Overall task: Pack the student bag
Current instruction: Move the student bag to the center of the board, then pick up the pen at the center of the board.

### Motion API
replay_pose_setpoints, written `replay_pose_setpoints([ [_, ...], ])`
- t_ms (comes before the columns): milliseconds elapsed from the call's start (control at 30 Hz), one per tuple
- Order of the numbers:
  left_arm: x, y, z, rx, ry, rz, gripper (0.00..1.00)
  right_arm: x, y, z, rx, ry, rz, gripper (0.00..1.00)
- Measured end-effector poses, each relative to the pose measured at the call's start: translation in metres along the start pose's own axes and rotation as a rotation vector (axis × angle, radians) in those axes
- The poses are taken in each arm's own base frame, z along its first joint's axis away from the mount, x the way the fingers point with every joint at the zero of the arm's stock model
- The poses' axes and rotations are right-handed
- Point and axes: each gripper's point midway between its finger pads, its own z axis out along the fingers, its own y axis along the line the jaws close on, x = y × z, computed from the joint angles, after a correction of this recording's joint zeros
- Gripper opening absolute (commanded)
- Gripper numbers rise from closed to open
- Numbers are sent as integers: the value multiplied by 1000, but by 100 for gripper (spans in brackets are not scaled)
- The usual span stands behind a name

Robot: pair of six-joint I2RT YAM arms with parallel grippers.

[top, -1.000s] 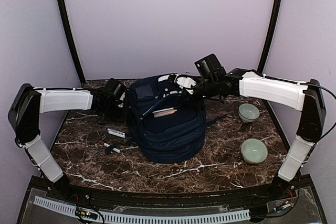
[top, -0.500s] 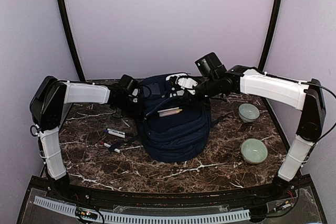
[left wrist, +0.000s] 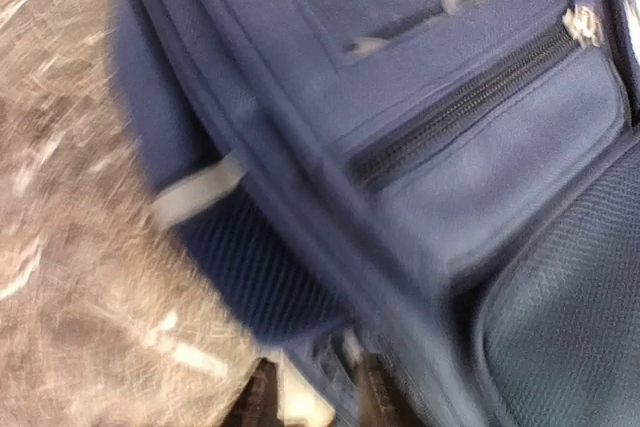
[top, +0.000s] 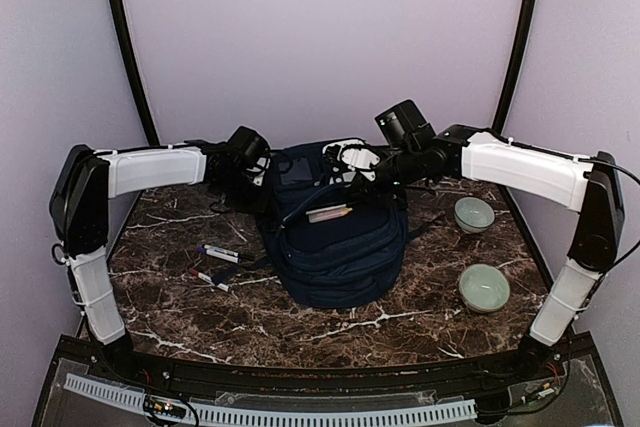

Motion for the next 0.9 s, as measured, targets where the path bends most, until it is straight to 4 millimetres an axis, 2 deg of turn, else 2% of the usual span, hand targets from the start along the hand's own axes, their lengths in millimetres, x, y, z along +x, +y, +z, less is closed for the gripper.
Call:
replay_pose_setpoints([
  [100, 14, 14, -32, -64, -1, -17, 39, 0, 1, 0, -2, -3, -3, 0],
  [167, 36, 28, -61, -109, 14, -65, 40, 0, 1, -2, -2, -5, -7, 0],
  [200, 38, 29, -63, -112, 16, -68, 40, 0, 2, -3, -3, -7, -7, 0],
  [333, 79, 46, -85, -156, 55, -209, 40, -1, 2, -4, -2, -10, -13, 0],
  [433, 111, 56, -90, -186, 101, -335, 41, -1, 2, -4, -3, -10, -14, 0],
  [567, 138, 64, -90, -227, 138, -501, 41, -1, 2, -4, -4, -10, -14, 0],
  [733, 156, 74, -89, -278, 153, -698, 38, 0, 3, -3, -6, -8, -14, 0],
  [900, 170, 75, -81, -282, 185, -825, 35, 2, 4, -3, -9, -5, -14, 0],
])
